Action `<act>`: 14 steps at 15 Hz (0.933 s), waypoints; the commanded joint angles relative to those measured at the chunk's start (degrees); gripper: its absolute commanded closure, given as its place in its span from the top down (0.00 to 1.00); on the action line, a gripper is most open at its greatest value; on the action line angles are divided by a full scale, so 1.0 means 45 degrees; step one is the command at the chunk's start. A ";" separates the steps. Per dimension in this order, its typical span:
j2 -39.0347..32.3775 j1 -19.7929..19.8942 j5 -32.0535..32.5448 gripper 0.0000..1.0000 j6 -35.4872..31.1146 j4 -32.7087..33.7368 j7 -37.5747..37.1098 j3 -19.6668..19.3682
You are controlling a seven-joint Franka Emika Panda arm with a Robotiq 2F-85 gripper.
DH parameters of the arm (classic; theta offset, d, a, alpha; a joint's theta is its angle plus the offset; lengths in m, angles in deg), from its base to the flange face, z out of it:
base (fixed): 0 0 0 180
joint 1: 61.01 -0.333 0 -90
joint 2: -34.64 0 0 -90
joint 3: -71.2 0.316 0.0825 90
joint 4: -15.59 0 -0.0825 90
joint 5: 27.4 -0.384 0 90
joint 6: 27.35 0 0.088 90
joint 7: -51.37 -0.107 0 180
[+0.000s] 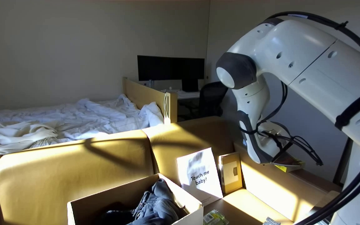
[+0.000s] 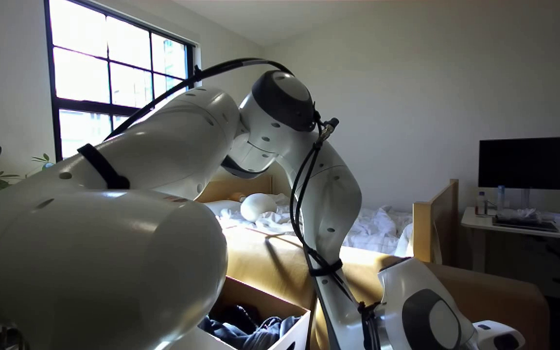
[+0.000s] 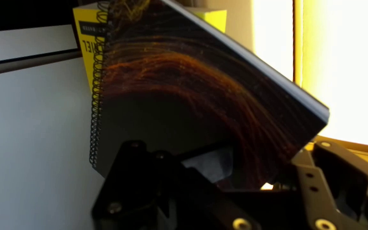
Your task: Remove the books from the right armrest of the sofa and place them inside the white storage box
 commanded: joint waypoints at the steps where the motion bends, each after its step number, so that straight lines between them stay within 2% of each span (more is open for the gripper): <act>1: 0.0657 -0.0772 -0.0316 0.02 -0.0132 -0.0869 0.0740 -0.0345; 3: 0.0673 -0.1388 -0.0430 0.02 -0.0229 -0.1117 0.0677 -0.0678; 5: 0.0534 -0.2375 -0.0655 0.02 -0.0354 -0.1417 0.0579 -0.1345; 9: 0.0191 -0.4827 -0.1321 0.02 -0.0490 -0.2240 0.0486 -0.2981; 14: -0.0281 -0.7415 -0.1960 0.02 -0.0482 -0.3445 0.0298 -0.4307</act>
